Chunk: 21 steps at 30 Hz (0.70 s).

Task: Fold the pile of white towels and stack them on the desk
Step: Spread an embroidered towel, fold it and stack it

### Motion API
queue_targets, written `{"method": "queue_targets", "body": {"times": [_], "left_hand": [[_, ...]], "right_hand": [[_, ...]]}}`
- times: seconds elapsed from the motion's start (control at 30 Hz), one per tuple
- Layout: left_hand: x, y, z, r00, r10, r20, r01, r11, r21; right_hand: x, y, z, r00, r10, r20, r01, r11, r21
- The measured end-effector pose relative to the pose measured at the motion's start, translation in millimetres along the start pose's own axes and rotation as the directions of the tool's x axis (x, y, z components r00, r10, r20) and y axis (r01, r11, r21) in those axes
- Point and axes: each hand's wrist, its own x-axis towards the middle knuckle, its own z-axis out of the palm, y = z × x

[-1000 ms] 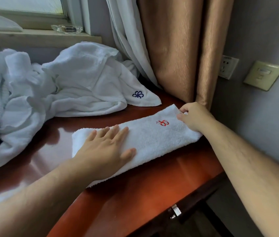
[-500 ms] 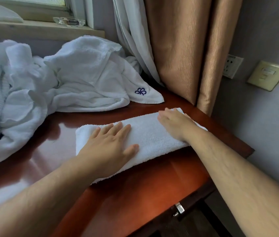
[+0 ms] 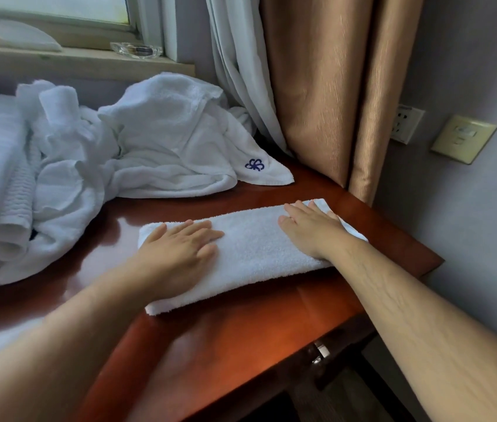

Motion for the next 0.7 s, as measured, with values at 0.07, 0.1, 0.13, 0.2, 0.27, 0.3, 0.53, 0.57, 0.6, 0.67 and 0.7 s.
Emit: {"method": "queue_targets", "body": {"times": [0.07,0.1,0.13,0.2,0.27,0.3,0.53,0.57,0.6,0.67,0.7], "left_hand": [[-6.1,-13.5,-13.2,0.999,-0.023,0.038,0.024,1.0,-0.01],[-9.8,-20.4,-20.3,0.998,-0.038,0.052,0.04,0.999,-0.026],[-14.5,-26.7,-26.4,0.996,-0.06,0.062,0.063,0.997,-0.052],[-23.0,-34.1,-32.7,0.993,-0.11,0.038,0.113,0.991,-0.07],[-30.0,-31.4,-30.1,0.991,-0.129,-0.043,0.13,0.992,0.008],[-33.4,-26.9,-25.6,0.987,-0.136,-0.092,0.141,0.989,0.051],[-48.8,-17.1,1.5,0.954,-0.195,-0.228,0.212,0.976,0.05],[-48.7,-21.8,1.1,0.958,-0.152,-0.243,0.171,0.984,0.058],[-48.3,-26.6,-0.5,0.964,-0.099,-0.248,0.119,0.991,0.067],[-49.0,-35.5,-5.8,0.976,0.058,-0.209,-0.038,0.994,0.1],[-49.2,-39.1,-9.5,0.974,0.157,-0.166,-0.136,0.983,0.127]], "right_hand": [[-23.3,-17.3,-1.4,1.0,-0.005,0.005,0.005,0.998,-0.06],[-36.6,-25.3,-2.0,1.0,-0.004,-0.002,0.004,0.995,-0.1],[-49.6,-32.8,-2.9,1.0,-0.011,-0.011,0.01,0.988,-0.156],[-67.5,-47.5,-10.7,0.998,-0.056,-0.017,0.05,0.961,-0.271],[-71.0,-62.0,-19.1,0.994,-0.106,-0.011,0.1,0.969,-0.227],[-68.0,-68.6,-20.2,0.992,-0.129,0.0,0.128,0.985,-0.118],[-61.9,-94.9,-7.0,0.992,-0.109,0.061,0.086,0.952,0.295],[-63.8,-94.9,-6.7,0.992,-0.101,0.08,0.076,0.96,0.271],[-65.9,-93.6,-7.5,0.989,-0.099,0.108,0.072,0.971,0.227],[-71.5,-89.2,-12.3,0.968,-0.118,0.222,0.095,0.989,0.112],[-73.9,-86.4,-16.0,0.942,-0.126,0.311,0.102,0.99,0.093]]}}
